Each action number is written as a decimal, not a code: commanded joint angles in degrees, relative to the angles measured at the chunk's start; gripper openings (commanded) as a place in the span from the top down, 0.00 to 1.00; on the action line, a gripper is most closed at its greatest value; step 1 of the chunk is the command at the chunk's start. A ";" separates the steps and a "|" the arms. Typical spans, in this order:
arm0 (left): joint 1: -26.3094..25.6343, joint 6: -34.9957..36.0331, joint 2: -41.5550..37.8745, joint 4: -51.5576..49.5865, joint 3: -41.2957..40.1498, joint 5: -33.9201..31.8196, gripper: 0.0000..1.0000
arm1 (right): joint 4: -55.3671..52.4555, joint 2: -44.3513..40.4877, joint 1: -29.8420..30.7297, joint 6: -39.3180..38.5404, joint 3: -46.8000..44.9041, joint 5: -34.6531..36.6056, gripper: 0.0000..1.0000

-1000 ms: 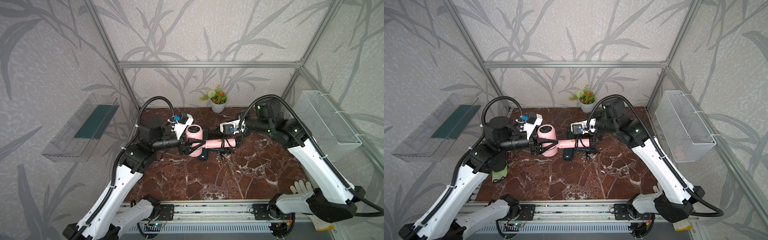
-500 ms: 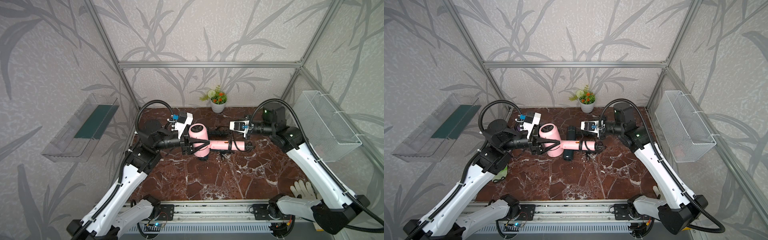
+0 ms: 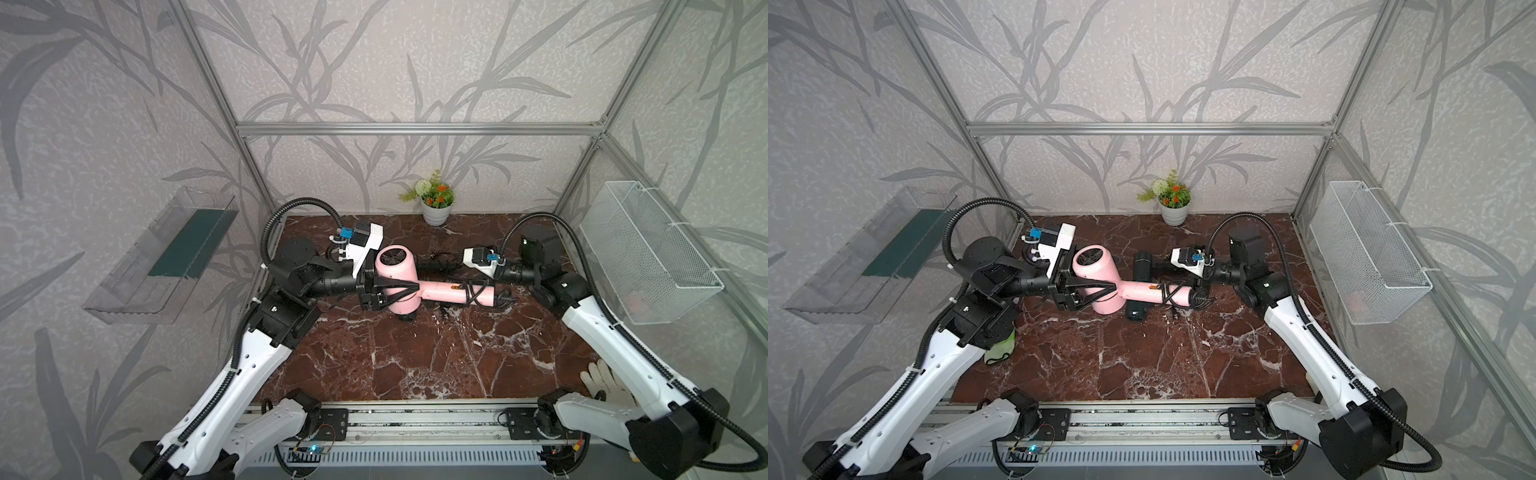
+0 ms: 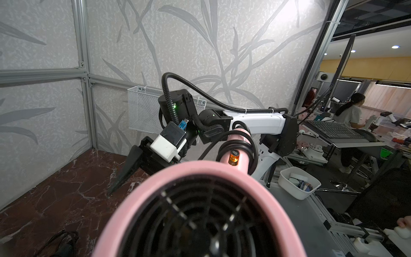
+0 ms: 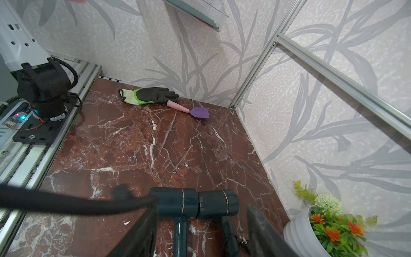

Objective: Wrap the cord around the hair dryer
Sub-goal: Wrap the power cord around the hair dryer.

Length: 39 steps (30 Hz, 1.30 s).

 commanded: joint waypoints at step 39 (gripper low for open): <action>-0.16 -5.70 0.67 12.22 2.91 -7.57 1.00 | 10.53 -27.91 -1.55 24.35 -19.12 12.66 0.20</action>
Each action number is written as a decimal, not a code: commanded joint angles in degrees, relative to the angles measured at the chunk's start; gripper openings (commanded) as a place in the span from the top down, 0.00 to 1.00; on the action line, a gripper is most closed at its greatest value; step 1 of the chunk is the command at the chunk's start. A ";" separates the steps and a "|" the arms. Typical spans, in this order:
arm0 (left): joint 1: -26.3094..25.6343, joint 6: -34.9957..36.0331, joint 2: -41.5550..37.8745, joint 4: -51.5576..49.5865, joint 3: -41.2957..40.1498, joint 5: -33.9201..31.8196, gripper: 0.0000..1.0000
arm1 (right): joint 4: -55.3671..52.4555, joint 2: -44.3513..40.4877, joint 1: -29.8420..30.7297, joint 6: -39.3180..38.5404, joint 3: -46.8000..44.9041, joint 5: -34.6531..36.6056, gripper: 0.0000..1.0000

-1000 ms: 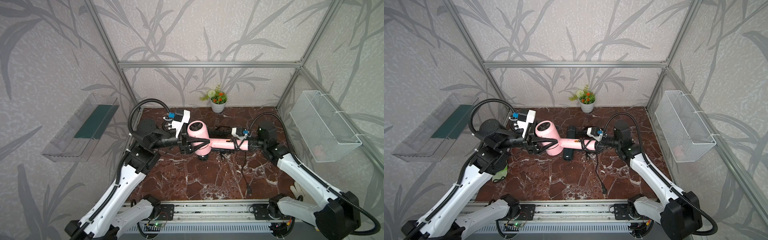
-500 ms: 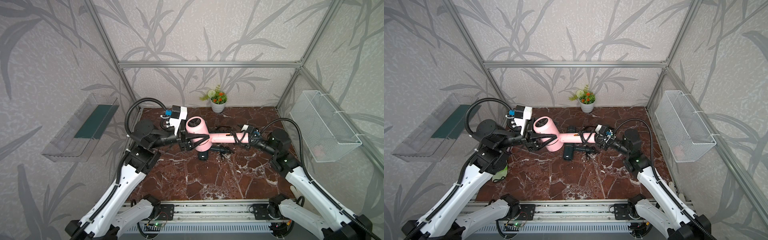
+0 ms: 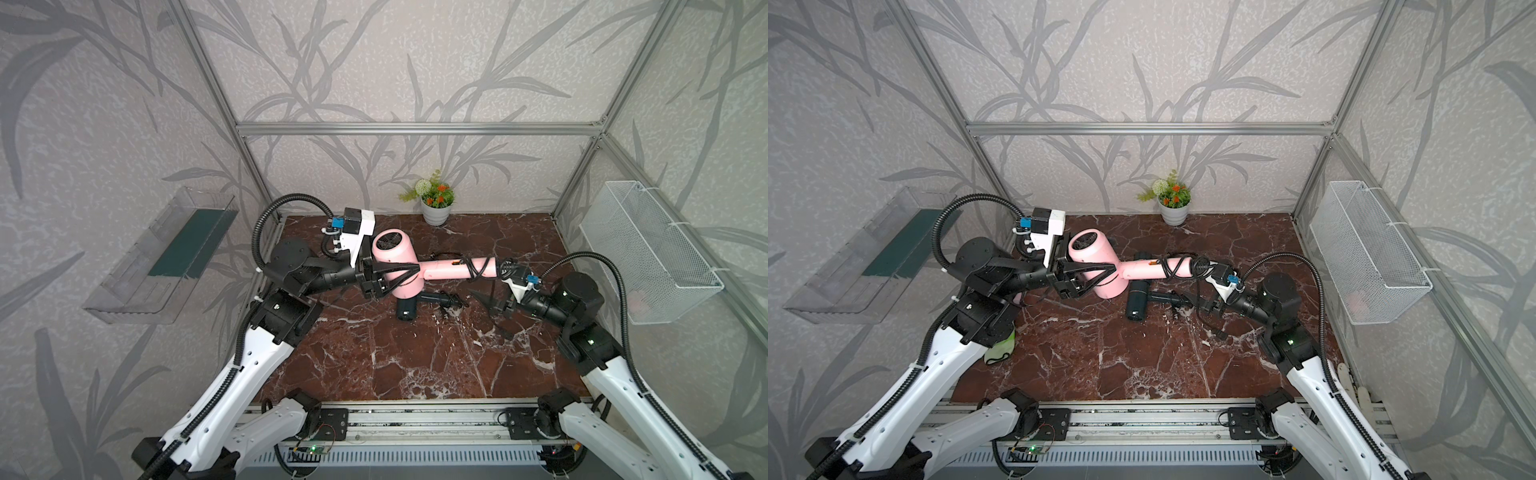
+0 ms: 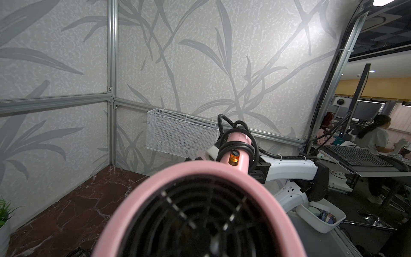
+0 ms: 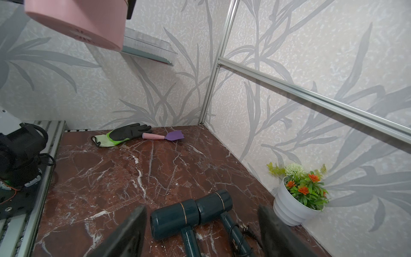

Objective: Wrap the cord around the hair dryer
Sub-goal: Wrap the power cord around the hair dryer.

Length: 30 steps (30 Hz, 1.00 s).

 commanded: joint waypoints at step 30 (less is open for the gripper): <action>0.17 -0.08 1.41 4.16 4.31 -3.41 1.00 | 6.37 2.44 7.41 5.04 -11.37 5.92 0.23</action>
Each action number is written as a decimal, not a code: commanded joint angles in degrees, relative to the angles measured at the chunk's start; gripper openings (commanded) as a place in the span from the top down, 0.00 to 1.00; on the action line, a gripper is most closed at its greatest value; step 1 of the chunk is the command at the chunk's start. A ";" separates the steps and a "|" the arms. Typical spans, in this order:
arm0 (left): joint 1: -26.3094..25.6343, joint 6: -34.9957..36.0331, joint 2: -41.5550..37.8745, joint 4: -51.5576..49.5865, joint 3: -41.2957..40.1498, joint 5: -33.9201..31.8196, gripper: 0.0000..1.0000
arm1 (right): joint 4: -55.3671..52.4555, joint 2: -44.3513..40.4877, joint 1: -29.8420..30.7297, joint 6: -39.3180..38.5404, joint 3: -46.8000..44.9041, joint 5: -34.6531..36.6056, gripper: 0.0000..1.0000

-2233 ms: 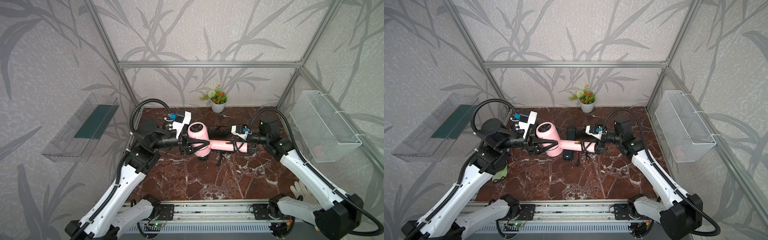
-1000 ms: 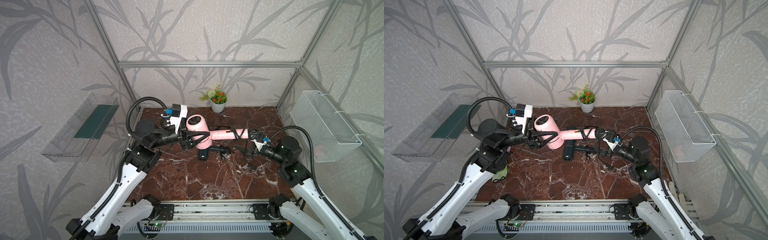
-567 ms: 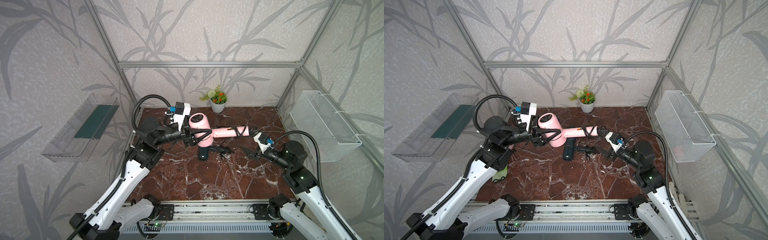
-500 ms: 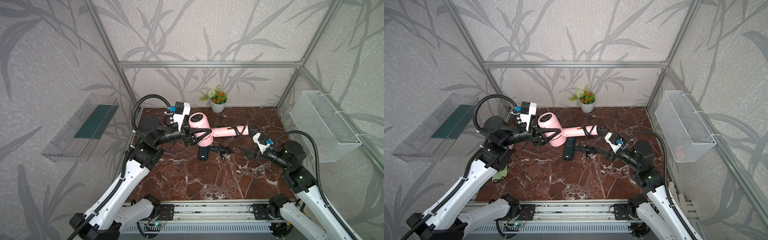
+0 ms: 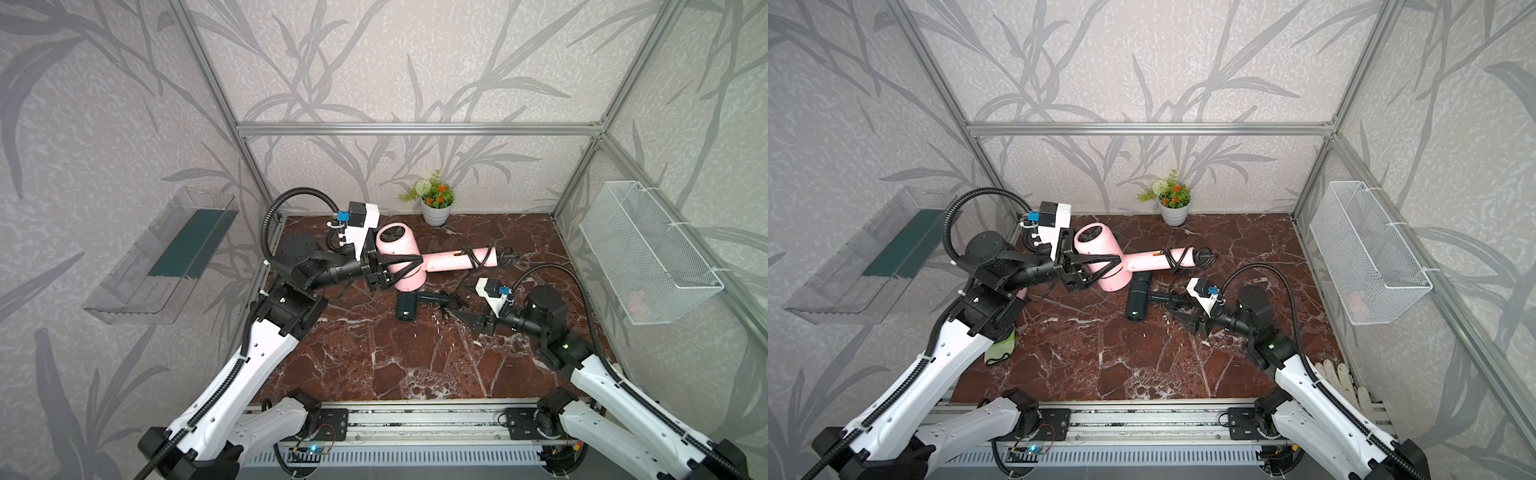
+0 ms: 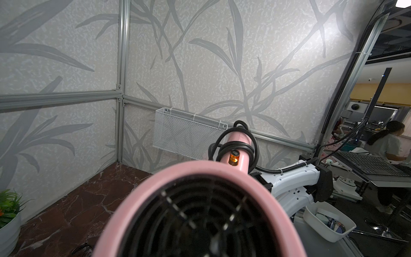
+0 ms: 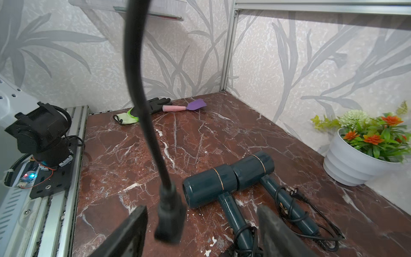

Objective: Wrap the cord around the hair dryer
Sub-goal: Wrap the power cord around the hair dryer.

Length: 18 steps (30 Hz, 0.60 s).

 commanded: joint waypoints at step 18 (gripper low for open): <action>0.31 -1.05 -1.02 5.73 2.65 -2.46 1.00 | 2.81 0.78 0.33 2.10 -1.76 -0.67 0.38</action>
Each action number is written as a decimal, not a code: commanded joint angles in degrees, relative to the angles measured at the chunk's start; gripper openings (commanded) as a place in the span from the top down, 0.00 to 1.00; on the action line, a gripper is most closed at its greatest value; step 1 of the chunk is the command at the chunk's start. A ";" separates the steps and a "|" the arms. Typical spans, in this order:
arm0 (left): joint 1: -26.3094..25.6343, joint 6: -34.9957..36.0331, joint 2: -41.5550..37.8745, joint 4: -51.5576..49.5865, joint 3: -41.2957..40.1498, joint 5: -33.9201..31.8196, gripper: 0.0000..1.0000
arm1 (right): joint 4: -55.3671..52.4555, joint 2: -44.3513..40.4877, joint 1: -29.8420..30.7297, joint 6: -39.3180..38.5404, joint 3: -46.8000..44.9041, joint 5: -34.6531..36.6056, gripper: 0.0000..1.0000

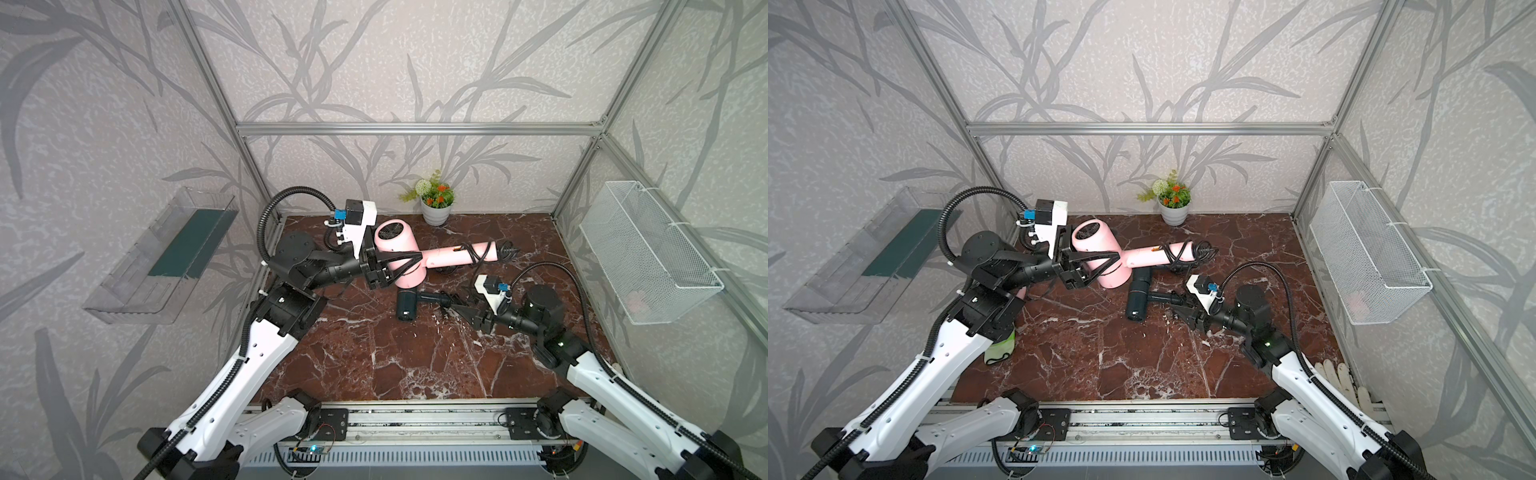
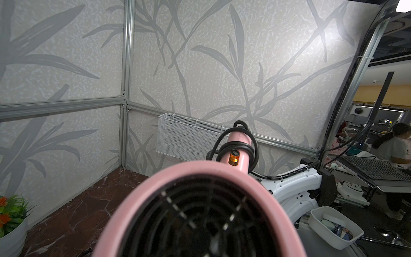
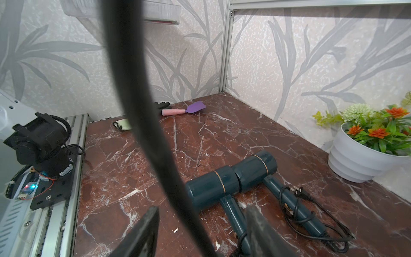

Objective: Wrap the cord around the hair dryer
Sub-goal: Wrap the power cord around the hair dryer.

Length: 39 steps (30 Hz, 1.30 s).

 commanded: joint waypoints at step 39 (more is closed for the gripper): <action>0.27 -15.44 4.47 24.21 -4.68 -18.38 1.00 | -13.84 4.21 17.12 -11.65 6.59 16.38 1.00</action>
